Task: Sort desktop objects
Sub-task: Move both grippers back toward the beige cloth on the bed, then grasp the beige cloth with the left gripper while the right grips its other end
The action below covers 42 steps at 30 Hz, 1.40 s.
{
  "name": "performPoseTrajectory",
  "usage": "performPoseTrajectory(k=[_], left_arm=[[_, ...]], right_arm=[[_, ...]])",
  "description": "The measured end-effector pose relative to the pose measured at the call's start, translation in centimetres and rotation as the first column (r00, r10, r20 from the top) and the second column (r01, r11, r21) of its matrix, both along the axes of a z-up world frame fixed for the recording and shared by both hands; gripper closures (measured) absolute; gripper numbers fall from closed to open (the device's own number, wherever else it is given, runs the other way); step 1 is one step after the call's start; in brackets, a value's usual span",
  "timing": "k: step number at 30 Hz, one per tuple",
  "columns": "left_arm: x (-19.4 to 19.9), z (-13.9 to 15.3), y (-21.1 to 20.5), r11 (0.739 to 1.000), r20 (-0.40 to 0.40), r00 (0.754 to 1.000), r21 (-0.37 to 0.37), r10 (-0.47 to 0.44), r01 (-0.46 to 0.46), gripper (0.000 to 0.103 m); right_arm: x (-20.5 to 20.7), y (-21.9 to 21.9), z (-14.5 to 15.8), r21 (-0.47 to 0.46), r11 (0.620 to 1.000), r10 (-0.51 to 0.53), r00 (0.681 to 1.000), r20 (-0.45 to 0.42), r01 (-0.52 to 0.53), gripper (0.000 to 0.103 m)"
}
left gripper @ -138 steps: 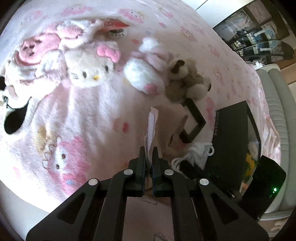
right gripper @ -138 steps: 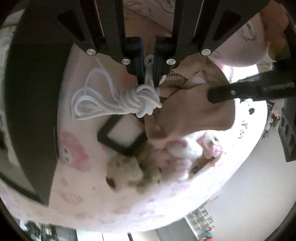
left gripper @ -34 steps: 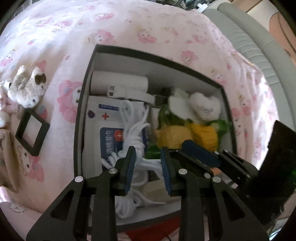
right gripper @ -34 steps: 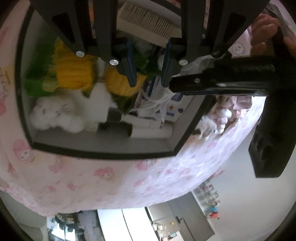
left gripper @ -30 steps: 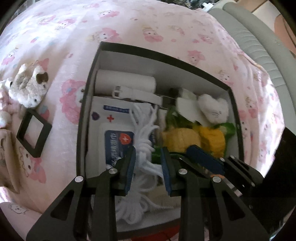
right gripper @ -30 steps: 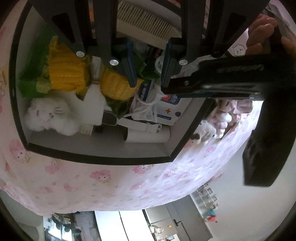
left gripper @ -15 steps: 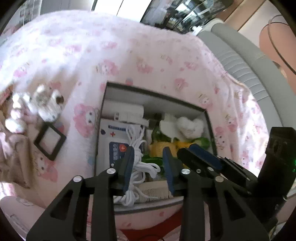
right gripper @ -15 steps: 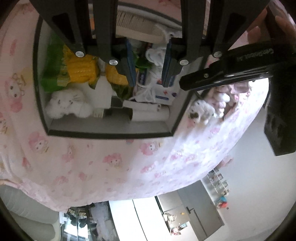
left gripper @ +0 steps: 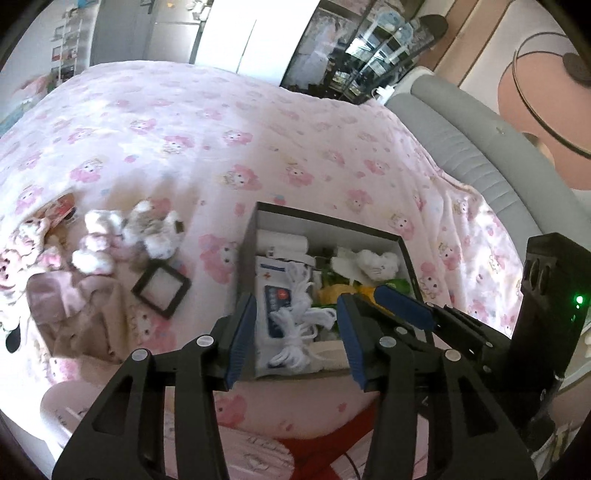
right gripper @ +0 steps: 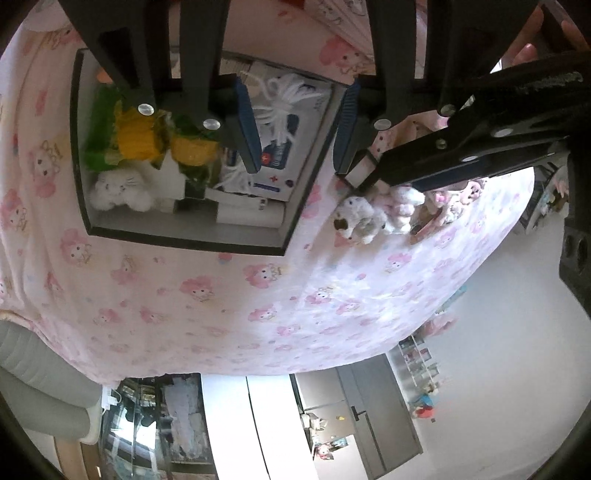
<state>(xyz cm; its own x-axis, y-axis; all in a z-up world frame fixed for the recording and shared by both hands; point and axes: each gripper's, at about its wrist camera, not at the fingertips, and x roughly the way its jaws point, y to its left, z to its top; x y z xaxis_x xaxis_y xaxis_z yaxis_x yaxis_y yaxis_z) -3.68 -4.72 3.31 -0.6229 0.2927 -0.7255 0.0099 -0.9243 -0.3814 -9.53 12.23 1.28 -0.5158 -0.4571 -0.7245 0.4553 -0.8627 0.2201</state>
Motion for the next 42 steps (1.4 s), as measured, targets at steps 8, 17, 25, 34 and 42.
performPoseTrajectory(k=[8,17,25,34,42], left_arm=[[2.5,-0.6,-3.6,0.998,-0.001,0.998,-0.011,0.055,-0.055,0.057],[4.4,-2.5,-9.0,0.991,0.031,0.99,-0.01,0.136,-0.136,0.057],[5.6,-5.3,-14.4,0.977,0.085,0.974,0.001,0.211,-0.212,0.057],[5.9,-10.3,-19.7,0.952,0.19,0.935,0.01,0.298,-0.305,0.056],[6.5,-16.2,-25.3,0.909,0.317,0.876,0.087,0.364,-0.409,0.053]], right_arm=[[1.6,-3.5,-0.2,-0.013,1.0,0.028,1.0,0.013,-0.028,0.067],[2.4,-9.2,-1.9,0.002,0.994,0.106,0.993,0.048,-0.107,0.067],[2.8,-14.9,-4.5,0.015,0.981,0.193,0.975,0.115,-0.195,0.067],[1.9,-19.1,-9.5,0.033,0.966,0.24,0.937,0.255,-0.256,0.067],[0.2,-20.8,-13.6,0.095,0.963,0.205,0.916,0.344,-0.251,0.061]])
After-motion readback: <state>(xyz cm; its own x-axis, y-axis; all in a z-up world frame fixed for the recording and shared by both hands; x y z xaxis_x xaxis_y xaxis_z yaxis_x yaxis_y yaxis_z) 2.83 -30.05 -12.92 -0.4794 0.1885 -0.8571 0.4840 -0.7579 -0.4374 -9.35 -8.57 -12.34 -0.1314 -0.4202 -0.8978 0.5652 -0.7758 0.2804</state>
